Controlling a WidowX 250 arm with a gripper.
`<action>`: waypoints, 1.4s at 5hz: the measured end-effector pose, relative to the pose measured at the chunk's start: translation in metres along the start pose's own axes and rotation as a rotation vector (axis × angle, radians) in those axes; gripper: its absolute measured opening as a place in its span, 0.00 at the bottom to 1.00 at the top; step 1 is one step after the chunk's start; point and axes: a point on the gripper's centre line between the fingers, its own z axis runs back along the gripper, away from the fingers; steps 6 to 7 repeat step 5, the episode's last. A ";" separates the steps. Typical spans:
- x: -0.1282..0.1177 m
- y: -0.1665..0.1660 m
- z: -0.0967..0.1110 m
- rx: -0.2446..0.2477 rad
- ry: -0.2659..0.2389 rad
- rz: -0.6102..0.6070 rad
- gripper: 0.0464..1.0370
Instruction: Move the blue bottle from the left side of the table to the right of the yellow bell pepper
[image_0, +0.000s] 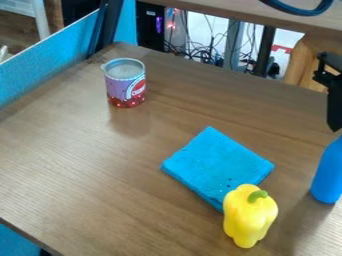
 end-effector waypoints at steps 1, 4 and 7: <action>-0.001 0.003 -0.003 0.016 -0.005 -0.005 0.33; -0.012 0.018 0.020 -0.003 0.006 0.032 0.97; -0.019 0.038 0.067 -0.016 -0.042 0.096 0.97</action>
